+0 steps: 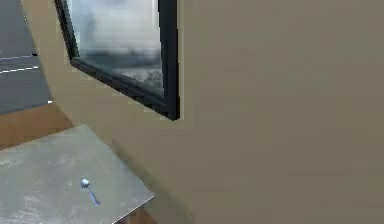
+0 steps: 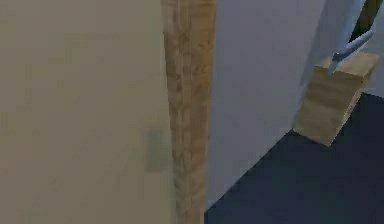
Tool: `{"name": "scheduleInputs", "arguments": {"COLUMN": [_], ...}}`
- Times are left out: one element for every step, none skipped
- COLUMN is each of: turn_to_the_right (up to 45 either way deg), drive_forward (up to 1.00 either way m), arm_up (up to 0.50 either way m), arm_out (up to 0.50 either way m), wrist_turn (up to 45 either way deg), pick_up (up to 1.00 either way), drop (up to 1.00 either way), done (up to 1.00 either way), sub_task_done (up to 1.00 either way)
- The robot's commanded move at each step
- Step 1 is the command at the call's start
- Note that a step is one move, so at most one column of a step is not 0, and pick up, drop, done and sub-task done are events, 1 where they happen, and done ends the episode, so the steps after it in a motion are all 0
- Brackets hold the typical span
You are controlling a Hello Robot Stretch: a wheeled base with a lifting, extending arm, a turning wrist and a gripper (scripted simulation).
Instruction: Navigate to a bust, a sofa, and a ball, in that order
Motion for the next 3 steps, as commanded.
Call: {"name": "scheduleInputs", "arguments": {"turn_to_the_right": [45.0,27.0,0.0], "drive_forward": [0.0,0.0,0.05], "arm_up": [0.0,0.0,0.0], "arm_out": [0.0,0.0,0.0], "wrist_turn": [0.0,0.0,0.0], "pick_up": [0.0,0.0,0.0], "drop": [0.0,0.0,0.0], "done": [0.0,0.0,0.0], "sub_task_done": [0.0,0.0,0.0]}}
